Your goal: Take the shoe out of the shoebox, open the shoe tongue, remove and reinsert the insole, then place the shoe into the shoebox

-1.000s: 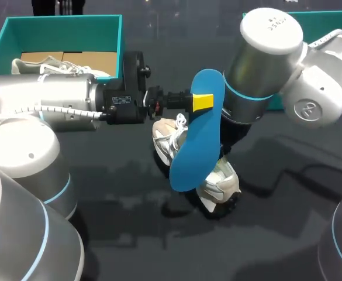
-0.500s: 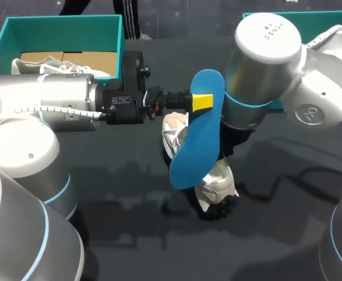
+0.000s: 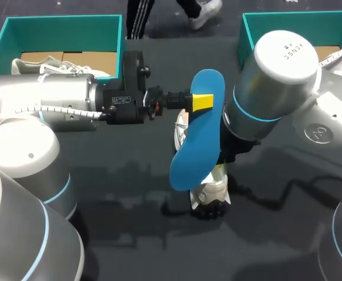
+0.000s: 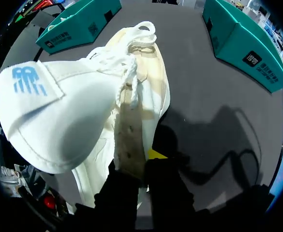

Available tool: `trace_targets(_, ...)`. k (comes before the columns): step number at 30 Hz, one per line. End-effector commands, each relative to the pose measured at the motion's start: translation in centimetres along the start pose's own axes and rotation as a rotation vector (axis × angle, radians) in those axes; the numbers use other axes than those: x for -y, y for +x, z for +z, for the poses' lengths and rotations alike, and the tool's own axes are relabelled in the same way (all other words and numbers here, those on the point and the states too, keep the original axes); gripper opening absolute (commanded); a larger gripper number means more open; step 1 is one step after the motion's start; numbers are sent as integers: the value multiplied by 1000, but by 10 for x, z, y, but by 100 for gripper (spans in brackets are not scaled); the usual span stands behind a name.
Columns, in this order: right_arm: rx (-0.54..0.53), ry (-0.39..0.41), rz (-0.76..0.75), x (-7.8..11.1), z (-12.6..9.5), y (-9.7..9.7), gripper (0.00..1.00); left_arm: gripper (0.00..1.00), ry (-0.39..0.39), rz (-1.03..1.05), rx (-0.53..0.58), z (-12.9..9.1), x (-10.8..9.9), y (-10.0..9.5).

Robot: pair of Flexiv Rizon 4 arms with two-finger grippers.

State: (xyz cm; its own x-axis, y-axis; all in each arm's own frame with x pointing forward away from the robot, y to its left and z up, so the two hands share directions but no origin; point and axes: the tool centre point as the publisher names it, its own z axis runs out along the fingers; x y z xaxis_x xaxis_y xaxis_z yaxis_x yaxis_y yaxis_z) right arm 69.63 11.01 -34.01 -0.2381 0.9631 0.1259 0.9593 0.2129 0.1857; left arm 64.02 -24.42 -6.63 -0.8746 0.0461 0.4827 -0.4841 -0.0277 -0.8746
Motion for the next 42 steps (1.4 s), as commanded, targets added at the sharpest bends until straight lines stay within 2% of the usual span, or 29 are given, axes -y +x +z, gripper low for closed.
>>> trace_targets(1,-9,-12,6,4,-3,-3,0,0,3,1,0,0,-1,0)
trace_targets(12,-26,9,41,3,5,-8,0,0,3,1,0,0,-1,0)
trace_targets(21,-46,22,69,3,22,-14,0,0,3,1,0,0,-1,0)
trace_targets(42,-116,48,77,0,46,-13,0,0,3,1,0,0,-1,0)
